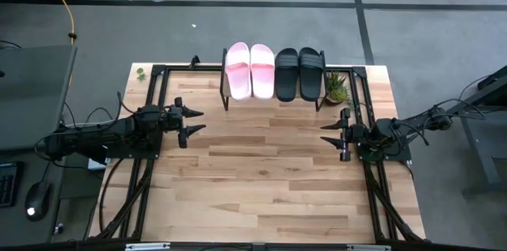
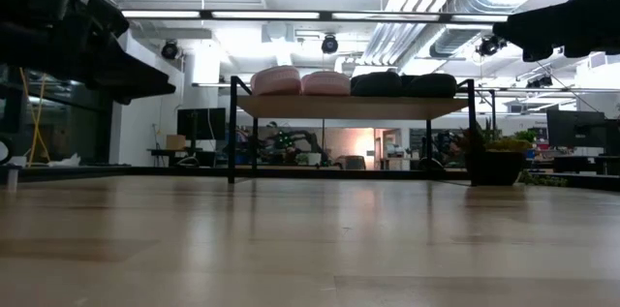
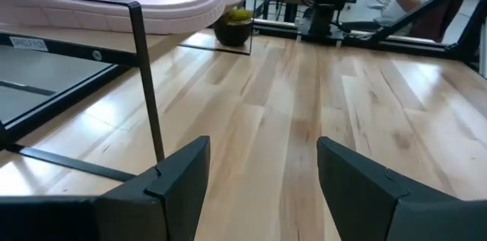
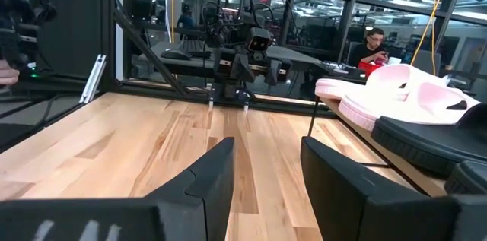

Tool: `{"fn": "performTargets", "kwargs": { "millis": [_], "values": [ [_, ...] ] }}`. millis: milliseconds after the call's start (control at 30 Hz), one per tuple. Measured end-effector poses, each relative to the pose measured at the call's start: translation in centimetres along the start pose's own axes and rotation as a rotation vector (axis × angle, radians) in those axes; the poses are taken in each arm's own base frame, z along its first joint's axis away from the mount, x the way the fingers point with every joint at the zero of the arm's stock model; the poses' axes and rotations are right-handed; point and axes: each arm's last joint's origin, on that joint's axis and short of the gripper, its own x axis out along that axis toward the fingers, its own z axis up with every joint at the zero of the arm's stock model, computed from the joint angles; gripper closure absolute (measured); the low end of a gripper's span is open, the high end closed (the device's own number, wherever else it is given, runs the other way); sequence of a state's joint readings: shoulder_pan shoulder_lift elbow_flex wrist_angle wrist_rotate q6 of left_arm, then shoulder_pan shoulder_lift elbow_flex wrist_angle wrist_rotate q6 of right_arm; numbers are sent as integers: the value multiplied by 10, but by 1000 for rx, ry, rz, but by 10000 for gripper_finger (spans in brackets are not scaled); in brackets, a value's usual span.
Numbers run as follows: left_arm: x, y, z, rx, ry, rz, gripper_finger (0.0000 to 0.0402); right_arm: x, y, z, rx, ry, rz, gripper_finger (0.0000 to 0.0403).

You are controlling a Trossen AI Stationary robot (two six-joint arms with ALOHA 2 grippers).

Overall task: Pick and place slides into the shelf
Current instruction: Return to Home Position

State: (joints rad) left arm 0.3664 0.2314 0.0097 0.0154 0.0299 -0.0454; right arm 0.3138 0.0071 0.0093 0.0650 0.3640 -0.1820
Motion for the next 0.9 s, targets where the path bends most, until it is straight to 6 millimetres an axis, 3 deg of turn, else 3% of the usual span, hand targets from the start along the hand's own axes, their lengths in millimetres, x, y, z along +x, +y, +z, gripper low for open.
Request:
{"fn": "performTargets", "kwargs": {
  "millis": [900],
  "values": [
    [0, 0, 0, -12, 0, -3, 176, 0, 0, 0, -1, 0, 0, 260]
  ]
}}
